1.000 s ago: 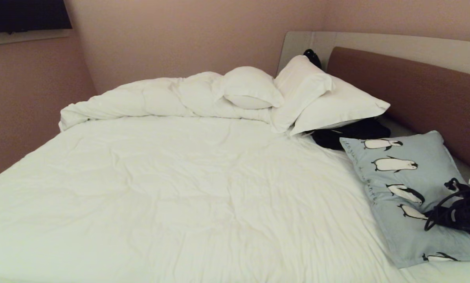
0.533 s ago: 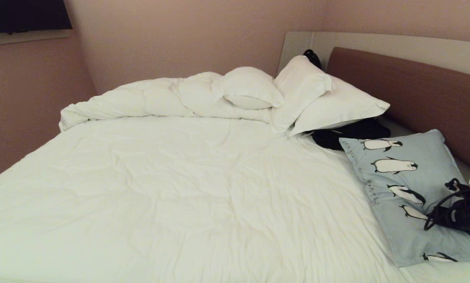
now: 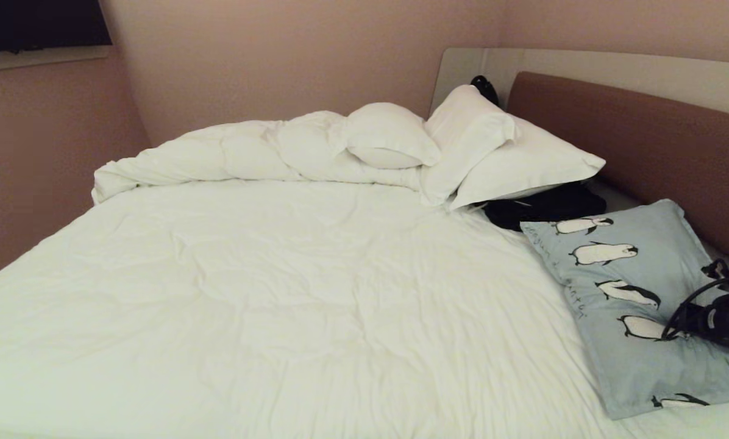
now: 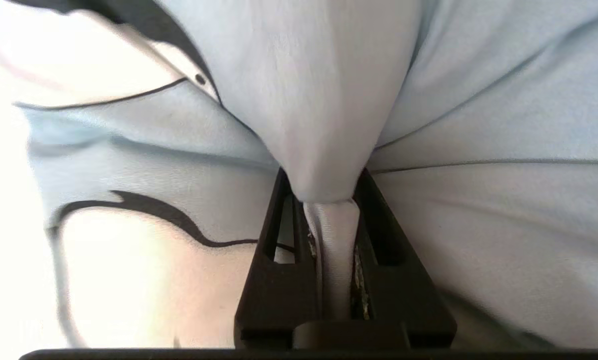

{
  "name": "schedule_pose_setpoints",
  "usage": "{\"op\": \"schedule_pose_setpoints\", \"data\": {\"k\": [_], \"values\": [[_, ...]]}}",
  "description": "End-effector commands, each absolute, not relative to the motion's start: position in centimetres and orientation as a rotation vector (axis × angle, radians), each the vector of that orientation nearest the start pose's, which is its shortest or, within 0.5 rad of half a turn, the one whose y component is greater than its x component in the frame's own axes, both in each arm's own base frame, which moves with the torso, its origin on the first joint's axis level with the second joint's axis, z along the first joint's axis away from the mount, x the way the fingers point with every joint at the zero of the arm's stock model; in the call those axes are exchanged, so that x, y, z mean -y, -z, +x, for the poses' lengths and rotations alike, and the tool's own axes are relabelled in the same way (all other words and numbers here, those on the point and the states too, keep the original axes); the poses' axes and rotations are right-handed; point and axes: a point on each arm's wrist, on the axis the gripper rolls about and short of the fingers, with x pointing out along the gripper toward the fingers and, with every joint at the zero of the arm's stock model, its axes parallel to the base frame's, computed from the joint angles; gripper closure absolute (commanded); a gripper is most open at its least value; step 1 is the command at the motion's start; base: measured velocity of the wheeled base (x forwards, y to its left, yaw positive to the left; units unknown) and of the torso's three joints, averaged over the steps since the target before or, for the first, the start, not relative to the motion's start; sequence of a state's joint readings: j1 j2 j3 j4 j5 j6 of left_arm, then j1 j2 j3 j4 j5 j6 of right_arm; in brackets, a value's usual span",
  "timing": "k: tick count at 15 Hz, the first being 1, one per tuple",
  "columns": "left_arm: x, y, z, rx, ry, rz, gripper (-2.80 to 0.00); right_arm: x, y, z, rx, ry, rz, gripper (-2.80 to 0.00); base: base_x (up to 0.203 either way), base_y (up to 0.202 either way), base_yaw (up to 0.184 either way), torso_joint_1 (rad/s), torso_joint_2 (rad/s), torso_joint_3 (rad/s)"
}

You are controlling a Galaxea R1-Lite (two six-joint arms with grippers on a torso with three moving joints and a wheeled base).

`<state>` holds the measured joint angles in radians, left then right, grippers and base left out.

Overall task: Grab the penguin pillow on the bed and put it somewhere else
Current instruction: Pick up the pillow

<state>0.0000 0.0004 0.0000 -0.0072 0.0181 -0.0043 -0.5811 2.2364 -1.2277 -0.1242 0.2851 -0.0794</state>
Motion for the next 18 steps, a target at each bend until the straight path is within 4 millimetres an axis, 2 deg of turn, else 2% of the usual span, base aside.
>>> {"op": "schedule_pose_setpoints", "data": {"k": [1,6,10,18], "values": [[0.0,-7.6,-2.3,0.008,-0.018,-0.005,0.0,21.2,-7.8,33.7,-0.781,0.234,0.285,0.0,0.0,0.0,0.0,0.0,0.0,0.0],[0.0,-7.6,-2.3,0.008,-0.018,-0.005,0.0,19.5,-14.5,31.5,-0.689,0.159,0.279,0.0,0.0,0.0,0.0,0.0,0.0,0.0],[0.0,-7.6,-2.3,0.008,-0.018,-0.005,0.0,18.1,-18.7,29.6,-0.607,0.105,0.263,0.0,0.0,0.0,0.0,0.0,0.0,0.0],[0.0,-7.6,-2.3,0.008,-0.018,-0.005,0.0,14.2,-25.6,26.1,-0.492,0.048,0.191,0.0,0.0,0.0,0.0,0.0,0.0,0.0]]}}
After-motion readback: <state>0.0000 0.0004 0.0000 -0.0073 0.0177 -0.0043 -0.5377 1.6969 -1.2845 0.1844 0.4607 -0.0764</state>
